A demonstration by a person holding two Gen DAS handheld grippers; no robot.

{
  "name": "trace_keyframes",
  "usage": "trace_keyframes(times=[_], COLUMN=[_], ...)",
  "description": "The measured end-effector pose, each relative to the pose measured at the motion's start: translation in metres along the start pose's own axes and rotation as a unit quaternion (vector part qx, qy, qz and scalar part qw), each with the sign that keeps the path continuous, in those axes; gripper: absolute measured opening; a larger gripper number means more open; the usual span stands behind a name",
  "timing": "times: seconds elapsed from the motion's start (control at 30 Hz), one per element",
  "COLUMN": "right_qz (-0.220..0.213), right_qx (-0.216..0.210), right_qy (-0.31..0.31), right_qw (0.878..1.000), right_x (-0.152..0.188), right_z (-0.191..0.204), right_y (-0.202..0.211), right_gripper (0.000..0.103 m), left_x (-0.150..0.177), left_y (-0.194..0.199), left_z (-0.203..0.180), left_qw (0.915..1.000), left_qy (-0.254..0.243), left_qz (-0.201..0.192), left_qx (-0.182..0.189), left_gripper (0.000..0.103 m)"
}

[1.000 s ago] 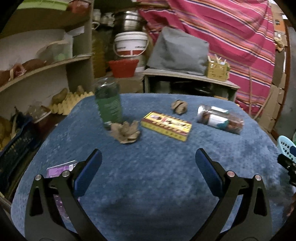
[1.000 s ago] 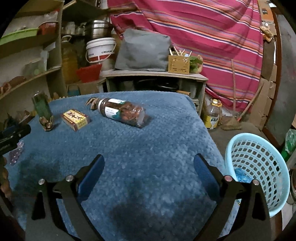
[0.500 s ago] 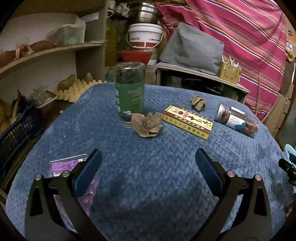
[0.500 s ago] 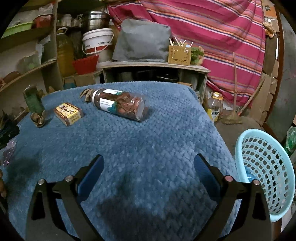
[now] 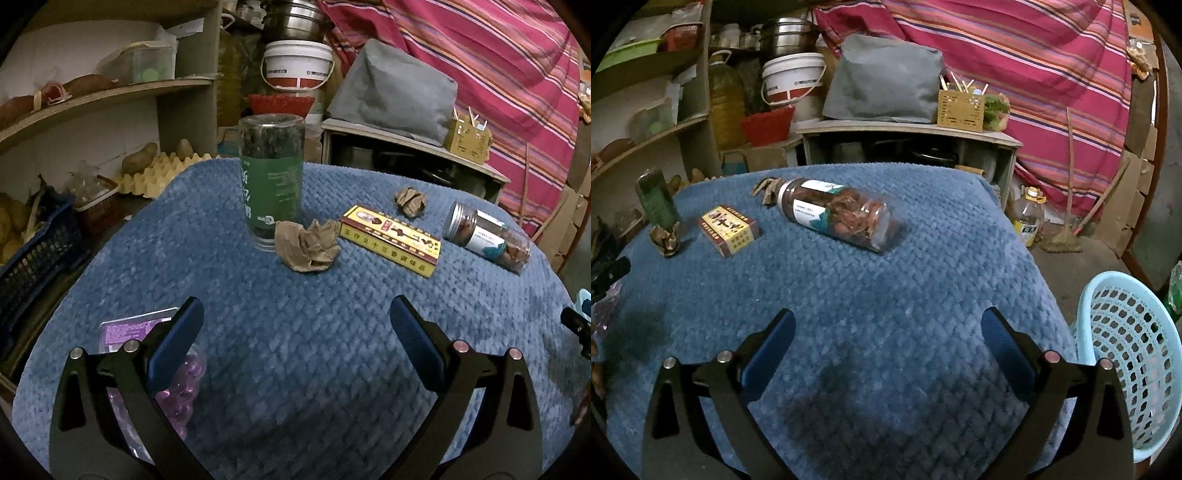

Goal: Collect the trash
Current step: 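Move both tools back over the table toward the brown paper pad, then grasp the crumpled brown paper pad with the left tool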

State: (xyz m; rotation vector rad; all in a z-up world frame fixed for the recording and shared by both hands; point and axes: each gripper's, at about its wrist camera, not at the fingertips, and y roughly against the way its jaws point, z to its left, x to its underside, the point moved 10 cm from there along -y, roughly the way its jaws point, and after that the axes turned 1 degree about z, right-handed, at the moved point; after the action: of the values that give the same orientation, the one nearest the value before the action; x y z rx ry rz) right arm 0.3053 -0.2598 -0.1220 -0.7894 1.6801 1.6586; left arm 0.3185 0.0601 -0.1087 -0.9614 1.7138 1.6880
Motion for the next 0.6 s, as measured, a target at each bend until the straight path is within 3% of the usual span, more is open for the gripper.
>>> trace_keyframes(times=[0.3,0.43,0.6], right_qz=[0.002,0.014,0.022], right_qx=[0.012,0.028,0.013], right_qy=[0.001,0.005,0.000], right_qw=[1.000,0.999,1.000], right_x=[0.003,0.006,0.009], right_z=[-0.002,-0.003,-0.003], right_y=[-0.002,-0.007,-0.011], right_gripper=[0.099,0.099,0.099], left_x=[0.004,-0.011,-0.022], left_y=[-0.020,-0.028,-0.055], left_z=[-0.003,-0.006,-0.002], left_qw=[0.9988,0.9994,0.9978], left_qy=[0.010,-0.011,0.009], left_qz=[0.042,0.033,0.065], left_qx=[0.023,-0.003,-0.004], left_gripper=[0.097,0.097,0.096])
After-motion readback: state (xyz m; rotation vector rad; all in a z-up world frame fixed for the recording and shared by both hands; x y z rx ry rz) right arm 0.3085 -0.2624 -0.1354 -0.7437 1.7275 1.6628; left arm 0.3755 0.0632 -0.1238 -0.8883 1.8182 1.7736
